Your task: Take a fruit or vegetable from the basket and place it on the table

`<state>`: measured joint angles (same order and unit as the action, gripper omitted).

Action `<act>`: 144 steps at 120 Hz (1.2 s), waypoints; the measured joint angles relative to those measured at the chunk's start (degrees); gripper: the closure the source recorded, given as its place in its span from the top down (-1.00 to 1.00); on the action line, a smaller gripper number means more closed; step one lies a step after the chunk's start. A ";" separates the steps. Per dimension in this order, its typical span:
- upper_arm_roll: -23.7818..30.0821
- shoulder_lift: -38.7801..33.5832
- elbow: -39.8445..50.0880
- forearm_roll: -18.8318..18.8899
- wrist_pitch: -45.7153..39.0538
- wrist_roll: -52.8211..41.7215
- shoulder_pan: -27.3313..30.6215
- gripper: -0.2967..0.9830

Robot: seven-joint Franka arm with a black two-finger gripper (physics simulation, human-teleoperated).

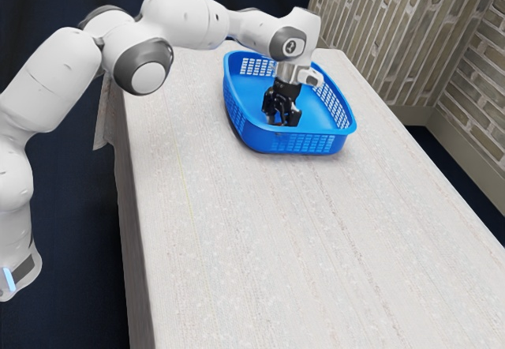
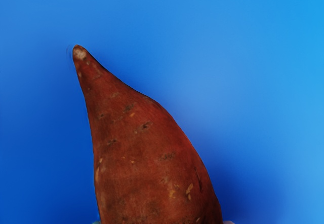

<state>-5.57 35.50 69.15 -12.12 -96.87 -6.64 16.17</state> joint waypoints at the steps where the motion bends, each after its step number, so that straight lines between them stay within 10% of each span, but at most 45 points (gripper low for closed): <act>1: -0.01 0.00 -0.01 0.00 0.00 0.00 0.00 -0.16; 77: 0.17 -12.41 0.00 0.75 0.19 0.23 -2.65 -0.27; 103: 16.13 -15.21 2.55 4.74 -0.86 0.42 -8.97 -0.28; 135: 17.56 -13.75 5.02 11.76 -1.34 1.45 -15.81 -0.28; 144: 17.57 -13.61 5.04 12.28 -1.37 1.83 -16.02 -0.01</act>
<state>11.99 21.88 74.20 0.16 -98.25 -4.81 0.15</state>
